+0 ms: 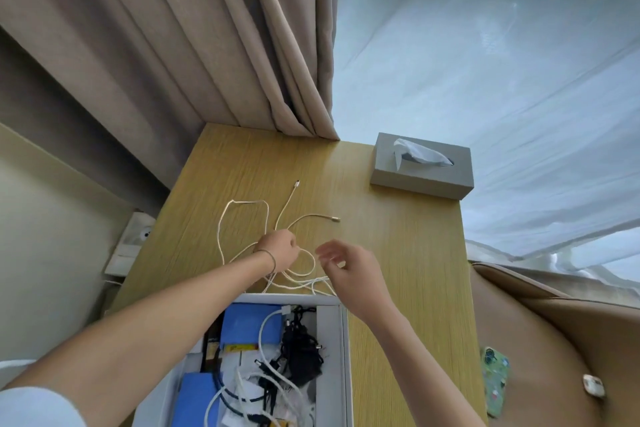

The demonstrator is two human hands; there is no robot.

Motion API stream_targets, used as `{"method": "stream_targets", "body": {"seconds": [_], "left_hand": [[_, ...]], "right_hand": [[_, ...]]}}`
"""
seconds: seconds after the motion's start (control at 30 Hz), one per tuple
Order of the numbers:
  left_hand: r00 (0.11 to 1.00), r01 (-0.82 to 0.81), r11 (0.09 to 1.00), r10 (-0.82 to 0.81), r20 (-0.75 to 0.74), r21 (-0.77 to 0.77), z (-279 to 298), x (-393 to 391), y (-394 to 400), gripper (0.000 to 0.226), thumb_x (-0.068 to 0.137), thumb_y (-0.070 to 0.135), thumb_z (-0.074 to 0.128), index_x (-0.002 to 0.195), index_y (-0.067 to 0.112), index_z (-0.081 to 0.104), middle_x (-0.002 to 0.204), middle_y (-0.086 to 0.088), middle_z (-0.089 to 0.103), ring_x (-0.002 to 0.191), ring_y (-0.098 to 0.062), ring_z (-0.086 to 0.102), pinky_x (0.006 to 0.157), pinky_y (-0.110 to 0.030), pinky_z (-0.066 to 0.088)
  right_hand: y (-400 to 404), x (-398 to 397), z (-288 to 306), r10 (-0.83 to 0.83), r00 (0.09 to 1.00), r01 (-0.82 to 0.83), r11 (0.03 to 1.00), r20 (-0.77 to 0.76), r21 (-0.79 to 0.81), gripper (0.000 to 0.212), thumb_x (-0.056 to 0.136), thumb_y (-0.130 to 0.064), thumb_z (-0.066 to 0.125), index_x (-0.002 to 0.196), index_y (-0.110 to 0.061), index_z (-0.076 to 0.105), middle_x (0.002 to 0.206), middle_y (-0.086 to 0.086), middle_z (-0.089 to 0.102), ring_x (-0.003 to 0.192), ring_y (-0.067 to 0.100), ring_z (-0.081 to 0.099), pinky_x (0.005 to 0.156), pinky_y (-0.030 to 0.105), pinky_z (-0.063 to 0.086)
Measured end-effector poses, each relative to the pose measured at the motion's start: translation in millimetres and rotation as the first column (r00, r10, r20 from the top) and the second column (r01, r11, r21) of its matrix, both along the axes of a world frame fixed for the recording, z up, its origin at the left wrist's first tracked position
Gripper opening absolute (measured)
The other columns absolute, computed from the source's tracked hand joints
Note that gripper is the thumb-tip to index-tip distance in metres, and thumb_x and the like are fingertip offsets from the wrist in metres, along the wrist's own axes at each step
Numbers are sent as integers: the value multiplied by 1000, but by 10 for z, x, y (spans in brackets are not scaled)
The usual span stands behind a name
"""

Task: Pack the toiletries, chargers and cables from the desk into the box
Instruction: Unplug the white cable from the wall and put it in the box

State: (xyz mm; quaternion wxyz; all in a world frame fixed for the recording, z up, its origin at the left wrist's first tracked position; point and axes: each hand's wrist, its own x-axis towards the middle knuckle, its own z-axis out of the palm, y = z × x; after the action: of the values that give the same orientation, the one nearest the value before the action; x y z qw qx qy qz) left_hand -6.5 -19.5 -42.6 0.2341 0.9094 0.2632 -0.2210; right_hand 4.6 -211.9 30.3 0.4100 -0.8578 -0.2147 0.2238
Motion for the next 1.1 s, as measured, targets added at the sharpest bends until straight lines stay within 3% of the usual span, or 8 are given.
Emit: {"method": "stream_targets", "body": {"seconds": [0.13, 0.37, 0.47, 0.6, 0.73, 0.87, 0.97, 1.1], "left_hand": [[984, -114, 940, 152, 96, -321, 181, -79, 50, 28, 96, 16, 49, 69, 15, 44, 64, -3, 41, 54, -17, 38, 56, -29, 35], [975, 66, 787, 81, 209, -614, 994, -399, 320, 34, 96, 24, 54, 63, 20, 49, 55, 7, 40, 47, -9, 32, 47, -23, 27], [961, 122, 689, 99, 259, -714, 1330, -572, 476, 34, 98, 21, 53, 65, 21, 58, 55, 5, 42, 49, -9, 36, 48, -19, 31], [941, 141, 624, 156, 300, -768, 1617, -808, 710, 27, 99, 20, 53, 73, 14, 61, 58, 3, 47, 54, -11, 42, 55, -18, 39], [886, 109, 372, 385, 260, -922, 1757, -1069, 1022, 24, 95, 22, 56, 73, 12, 58, 61, -1, 43, 56, -13, 43, 59, -22, 41], [741, 86, 35, 666, 87, -996, 1781, -1360, 1476, 23, 95, 20, 54, 74, 9, 56, 62, -1, 39, 55, -13, 42, 56, -23, 43], [598, 48, -157, 795, -97, -986, 1727, -1598, 1801, 29, 96, 20, 49, 70, 12, 55, 58, 2, 39, 51, -10, 39, 53, -21, 41], [406, 25, -245, 889, -214, -969, 1640, -1842, 2132, 32, 101, 22, 41, 71, 16, 49, 56, 4, 41, 48, -9, 41, 49, -18, 41]], "right_hand": [[18, 76, -32, -34, 999, 34, 998, -18, 48, 26, 93, -14, 56, 106, -26, 75, 99, -18, 73, 91, -3, 65, 83, 26, 56], [443, -4, 78, 86, 989, -59, 975, -118, 216, 29, 103, -28, 54, 129, -23, 65, 123, -13, 69, 116, 2, 61, 99, 27, 50], [662, -119, 240, 127, 972, -50, 933, -197, 357, 25, 105, -33, 50, 97, -24, 71, 88, -15, 70, 83, -1, 64, 79, 19, 49], [833, -220, 417, 159, 949, -20, 892, -272, 452, 38, 105, -30, 51, 70, -25, 65, 66, -7, 56, 67, 14, 49, 72, 36, 40], [903, -229, 557, 127, 962, -15, 910, -243, 414, 40, 104, -31, 52, 65, -29, 61, 64, -4, 50, 64, 19, 44, 67, 38, 38], [857, -193, 624, 49, 969, 51, 919, -242, 390, 43, 105, -23, 51, 63, -27, 58, 61, -7, 45, 57, 11, 39, 59, 24, 35], [799, -170, 673, -14, 979, 82, 941, -204, 329, 38, 105, -20, 51, 67, -18, 55, 66, 4, 43, 64, 18, 39, 64, 29, 36], [731, -146, 723, -91, 994, 102, 974, -64, 201, 31, 103, -14, 52, 74, -11, 61, 65, 4, 48, 63, 17, 44, 61, 27, 37]]}}
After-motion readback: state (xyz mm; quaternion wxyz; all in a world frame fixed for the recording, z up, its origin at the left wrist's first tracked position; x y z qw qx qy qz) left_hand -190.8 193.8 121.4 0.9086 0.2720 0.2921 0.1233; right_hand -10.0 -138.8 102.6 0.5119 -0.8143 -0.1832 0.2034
